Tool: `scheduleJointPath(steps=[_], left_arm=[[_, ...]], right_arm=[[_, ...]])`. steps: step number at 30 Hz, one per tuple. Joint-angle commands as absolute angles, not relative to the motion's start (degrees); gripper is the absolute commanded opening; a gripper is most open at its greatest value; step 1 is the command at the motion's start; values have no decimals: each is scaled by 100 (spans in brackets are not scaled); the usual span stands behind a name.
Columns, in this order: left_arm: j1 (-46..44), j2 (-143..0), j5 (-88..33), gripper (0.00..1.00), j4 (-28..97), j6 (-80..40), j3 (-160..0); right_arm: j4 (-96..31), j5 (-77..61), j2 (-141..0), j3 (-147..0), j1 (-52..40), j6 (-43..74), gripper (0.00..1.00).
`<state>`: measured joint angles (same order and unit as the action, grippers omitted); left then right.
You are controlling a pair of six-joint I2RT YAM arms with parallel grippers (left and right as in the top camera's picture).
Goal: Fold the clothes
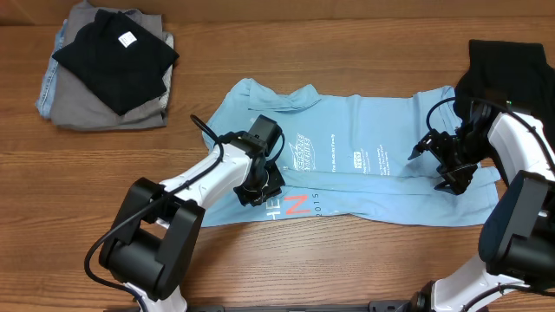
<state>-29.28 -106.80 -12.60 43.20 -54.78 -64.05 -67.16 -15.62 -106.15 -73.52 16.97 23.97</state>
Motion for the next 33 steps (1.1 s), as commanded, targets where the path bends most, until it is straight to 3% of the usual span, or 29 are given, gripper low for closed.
scheduleJointPath(steps=[1,11,17,33], left_arm=[[-2954,-10787,-1151,27,4392,-5247,-6678],[-2954,-10787,-1048,27,4414,-5247,-6724],[-2954,-10790,-969,4,4410,-5247,-6724],[-2956,-10787,-825,4,4294,-4882,-7452]], right_arm=[[-6722,-1509,-10545,-7470,1678,2394,92],[-6737,-1507,-10545,-7467,1678,2392,92],[-6737,-1507,-10545,-7465,1678,2392,92],[-6726,-1507,-10545,-7465,1678,2392,92]])
